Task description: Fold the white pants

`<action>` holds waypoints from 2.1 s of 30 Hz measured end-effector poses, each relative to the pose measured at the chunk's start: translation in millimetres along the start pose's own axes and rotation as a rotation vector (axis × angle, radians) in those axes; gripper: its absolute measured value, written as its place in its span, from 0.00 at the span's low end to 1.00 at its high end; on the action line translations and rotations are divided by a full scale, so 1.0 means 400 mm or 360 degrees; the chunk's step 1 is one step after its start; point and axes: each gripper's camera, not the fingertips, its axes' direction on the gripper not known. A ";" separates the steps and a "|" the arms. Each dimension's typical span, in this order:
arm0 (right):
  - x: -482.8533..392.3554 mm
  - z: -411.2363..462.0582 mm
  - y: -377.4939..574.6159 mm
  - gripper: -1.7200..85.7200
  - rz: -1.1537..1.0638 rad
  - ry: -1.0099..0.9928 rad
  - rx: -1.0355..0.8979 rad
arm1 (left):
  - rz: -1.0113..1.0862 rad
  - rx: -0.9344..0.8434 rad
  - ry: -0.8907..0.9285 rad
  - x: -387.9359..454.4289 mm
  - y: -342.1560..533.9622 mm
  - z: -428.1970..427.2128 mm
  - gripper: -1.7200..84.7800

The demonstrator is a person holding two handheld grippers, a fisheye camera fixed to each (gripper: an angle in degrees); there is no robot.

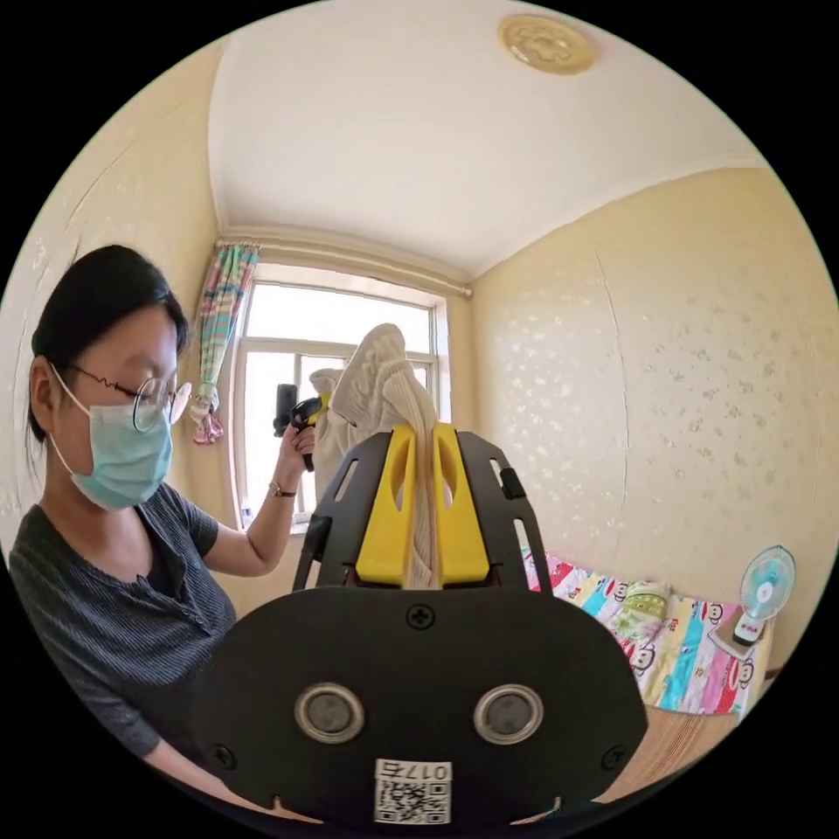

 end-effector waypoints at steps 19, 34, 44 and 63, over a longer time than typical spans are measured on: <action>0.346 0.044 -0.142 0.05 0.0302 0.0148 -0.0234 | -0.0134 0.0262 -0.0038 -0.230 -0.419 -0.034 0.08; 1.622 0.515 0.560 0.03 0.1128 0.0753 -0.1031 | -0.1123 -0.0741 -0.0739 -1.702 0.112 0.637 0.10; 1.429 0.311 1.506 0.05 0.1665 0.0428 -0.2103 | -0.1740 -0.1895 -0.0638 -1.482 1.151 0.291 0.12; 1.143 0.296 1.683 0.06 0.2002 -0.0095 -0.2555 | -0.1817 -0.2162 -0.0577 -1.488 1.140 -0.152 0.07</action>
